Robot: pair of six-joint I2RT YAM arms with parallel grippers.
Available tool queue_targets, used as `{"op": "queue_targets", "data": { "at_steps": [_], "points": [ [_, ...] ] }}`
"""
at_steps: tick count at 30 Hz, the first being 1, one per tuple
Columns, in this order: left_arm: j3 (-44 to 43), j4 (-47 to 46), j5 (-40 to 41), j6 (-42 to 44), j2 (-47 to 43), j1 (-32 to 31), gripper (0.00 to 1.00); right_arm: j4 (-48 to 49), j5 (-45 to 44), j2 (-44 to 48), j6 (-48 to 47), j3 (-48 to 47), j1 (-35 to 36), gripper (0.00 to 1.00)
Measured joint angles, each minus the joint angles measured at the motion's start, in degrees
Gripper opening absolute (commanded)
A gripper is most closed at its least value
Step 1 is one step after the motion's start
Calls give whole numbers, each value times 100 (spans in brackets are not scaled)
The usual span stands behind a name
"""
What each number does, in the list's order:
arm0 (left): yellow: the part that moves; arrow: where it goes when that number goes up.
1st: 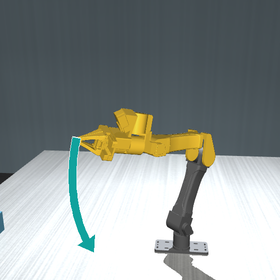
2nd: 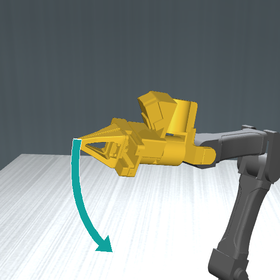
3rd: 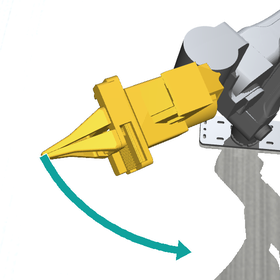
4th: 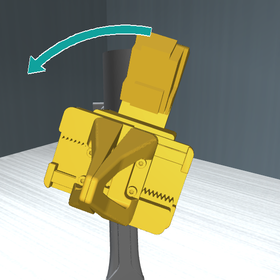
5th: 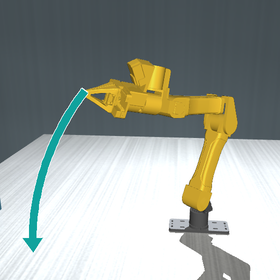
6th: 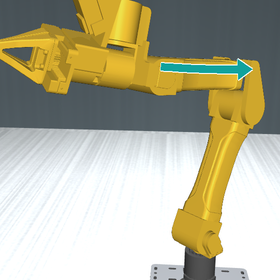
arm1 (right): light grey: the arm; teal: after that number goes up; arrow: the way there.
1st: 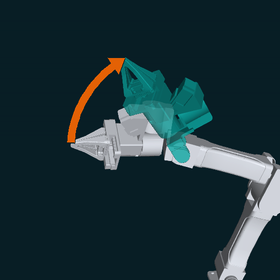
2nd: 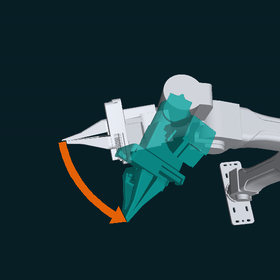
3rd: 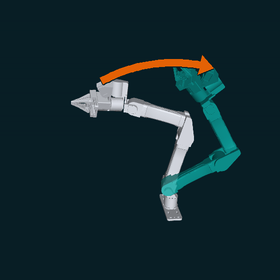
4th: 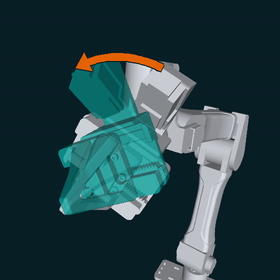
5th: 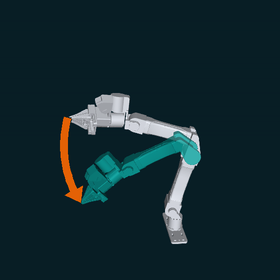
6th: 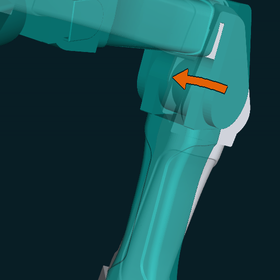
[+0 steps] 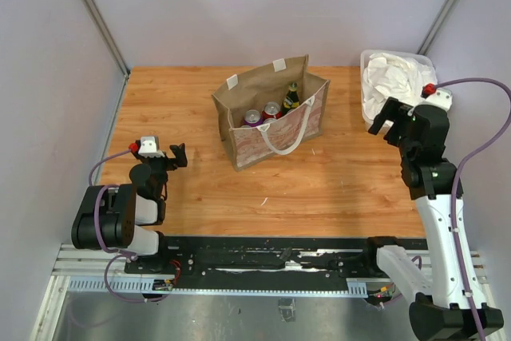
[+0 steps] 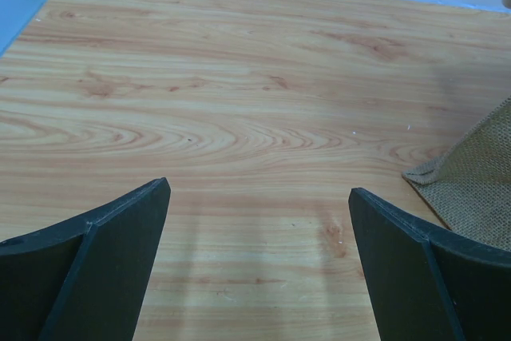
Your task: Take the beverage out of the canvas bag
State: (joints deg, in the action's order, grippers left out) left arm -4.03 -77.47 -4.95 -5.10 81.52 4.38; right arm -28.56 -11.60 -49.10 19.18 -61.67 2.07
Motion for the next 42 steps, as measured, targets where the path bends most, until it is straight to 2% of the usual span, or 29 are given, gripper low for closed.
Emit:
{"op": "queue_targets", "data": {
  "at_steps": [9, 19, 22, 30, 33, 38, 42],
  "points": [
    [0, 0, -2, 0, 0, 0, 100, 61, 4, 0, 402, 227, 0, 98],
    [0, 0, 0, 0, 0, 0, 100, 1169, 1088, 321, -140, 671, 0, 99],
    [0, 0, 0, 0, 0, 0, 100, 1147, 1202, 79, -184, 448, 0, 93],
    [0, 2, 0, 0, 0, 0, 100, 909, 1659, -769, -186, -433, 76, 93],
    [0, 2, 0, 0, 0, 0, 100, 750, 1558, -1008, -214, -793, 439, 92],
    [0, 0, 0, 0, 0, 0, 100, 680, 1294, -1460, -431, -1342, 1495, 94],
    [0, 212, 103, -7, -251, 0, 100, 616, 1132, -1888, -645, -1779, 2081, 91]
  ]
}}
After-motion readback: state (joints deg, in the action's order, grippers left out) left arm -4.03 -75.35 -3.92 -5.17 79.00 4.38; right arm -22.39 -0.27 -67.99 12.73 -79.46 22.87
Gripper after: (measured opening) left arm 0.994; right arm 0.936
